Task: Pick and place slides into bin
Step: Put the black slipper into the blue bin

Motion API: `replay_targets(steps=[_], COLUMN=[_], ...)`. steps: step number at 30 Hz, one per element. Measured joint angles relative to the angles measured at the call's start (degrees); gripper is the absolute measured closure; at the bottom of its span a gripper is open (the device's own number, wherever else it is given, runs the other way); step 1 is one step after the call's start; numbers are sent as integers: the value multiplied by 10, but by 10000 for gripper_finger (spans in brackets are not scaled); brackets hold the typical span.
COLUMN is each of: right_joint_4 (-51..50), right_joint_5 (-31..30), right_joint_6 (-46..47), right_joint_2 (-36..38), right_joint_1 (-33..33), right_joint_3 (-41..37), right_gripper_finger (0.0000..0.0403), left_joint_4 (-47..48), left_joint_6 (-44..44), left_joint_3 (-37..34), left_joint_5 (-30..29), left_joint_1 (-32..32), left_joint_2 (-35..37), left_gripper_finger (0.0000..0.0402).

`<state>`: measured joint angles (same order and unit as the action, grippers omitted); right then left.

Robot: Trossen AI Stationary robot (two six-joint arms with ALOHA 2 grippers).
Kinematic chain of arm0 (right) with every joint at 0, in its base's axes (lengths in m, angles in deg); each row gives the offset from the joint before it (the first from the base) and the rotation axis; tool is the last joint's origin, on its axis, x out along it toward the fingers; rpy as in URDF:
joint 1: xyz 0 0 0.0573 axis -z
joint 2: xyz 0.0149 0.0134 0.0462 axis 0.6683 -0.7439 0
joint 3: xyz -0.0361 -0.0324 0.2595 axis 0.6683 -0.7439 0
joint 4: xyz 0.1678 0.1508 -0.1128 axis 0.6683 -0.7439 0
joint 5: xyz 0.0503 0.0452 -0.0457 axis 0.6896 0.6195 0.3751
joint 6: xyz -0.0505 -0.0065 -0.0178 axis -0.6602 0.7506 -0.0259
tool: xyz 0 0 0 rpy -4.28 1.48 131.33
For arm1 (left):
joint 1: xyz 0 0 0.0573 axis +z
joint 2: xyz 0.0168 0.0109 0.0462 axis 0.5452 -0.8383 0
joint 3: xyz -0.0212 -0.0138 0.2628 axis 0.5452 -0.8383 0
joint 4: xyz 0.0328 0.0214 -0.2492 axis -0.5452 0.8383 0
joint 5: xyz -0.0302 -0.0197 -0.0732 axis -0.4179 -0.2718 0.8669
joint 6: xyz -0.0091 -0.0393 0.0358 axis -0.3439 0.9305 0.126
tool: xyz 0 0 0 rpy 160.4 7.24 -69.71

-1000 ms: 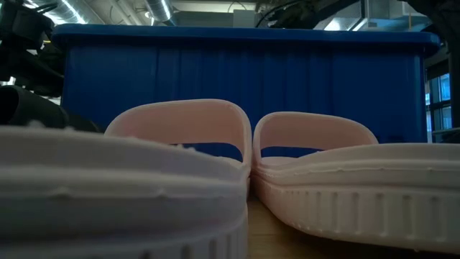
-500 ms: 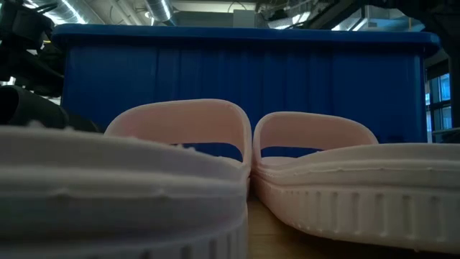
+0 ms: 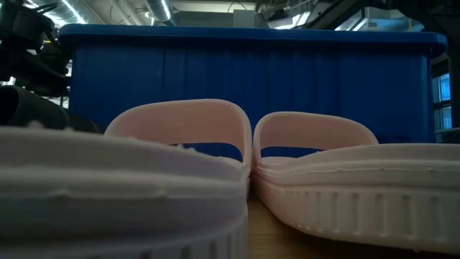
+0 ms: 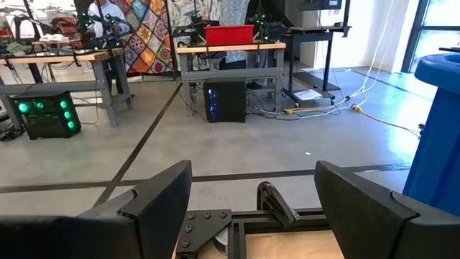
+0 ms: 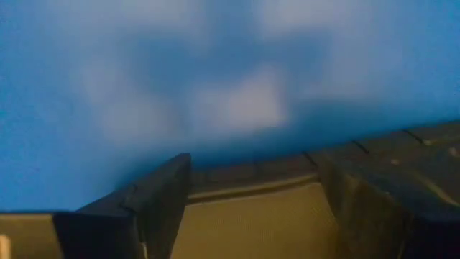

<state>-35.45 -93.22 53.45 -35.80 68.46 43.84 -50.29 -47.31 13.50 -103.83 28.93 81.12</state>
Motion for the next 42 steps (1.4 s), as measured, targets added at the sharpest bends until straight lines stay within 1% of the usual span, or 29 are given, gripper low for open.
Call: replay_targets(steps=[4,9,13,16,21,24,28,29,31,33,36,40,42], right_joint_4=[-8,-34,-63,-85,-99,-127,-183,-190,-198,-228,-274,-250,-251], right_joint_5=[0,0,1,1,1,-15,-67,-87,-123,-142,-149,-150,-150], right_joint_6=[2,24,69,103,159,174,225,243,277,319,388,459,514], right_joint_2=[5,9,9,9,9,9,10,14,33,40,42,42,41], right_joint_1=[0,-2,-8,-20,-68,-113,-193,-218,-267,-318,-396,-497,-543], right_joint_3=[13,72,153,227,354,429,518,522,503,501,500,500,500], right_gripper_finger=[98,98,98,98,98,98,98,98,98,98,98,98,98], left_joint_4=[0,0,0,0,0,0,0,0,0,0,0,0,0], left_joint_6=[0,0,-4,-5,-49,-60,-60,-60,-60,-60,-60,-60,-60], left_joint_3=[0,0,0,0,0,0,0,0,0,0,0,0,0], left_joint_5=[0,0,-1,-10,-11,-11,-5,-5,-4,-4,-3,-2,-2], left_joint_1=[0,0,0,0,0,0,0,0,0,0,0,0,0], left_joint_2=[0,0,0,0,0,0,0,0,0,0,0,0,0], left_gripper_finger=[111,111,111,111,111,111,111,111,111,111,111,111,111])
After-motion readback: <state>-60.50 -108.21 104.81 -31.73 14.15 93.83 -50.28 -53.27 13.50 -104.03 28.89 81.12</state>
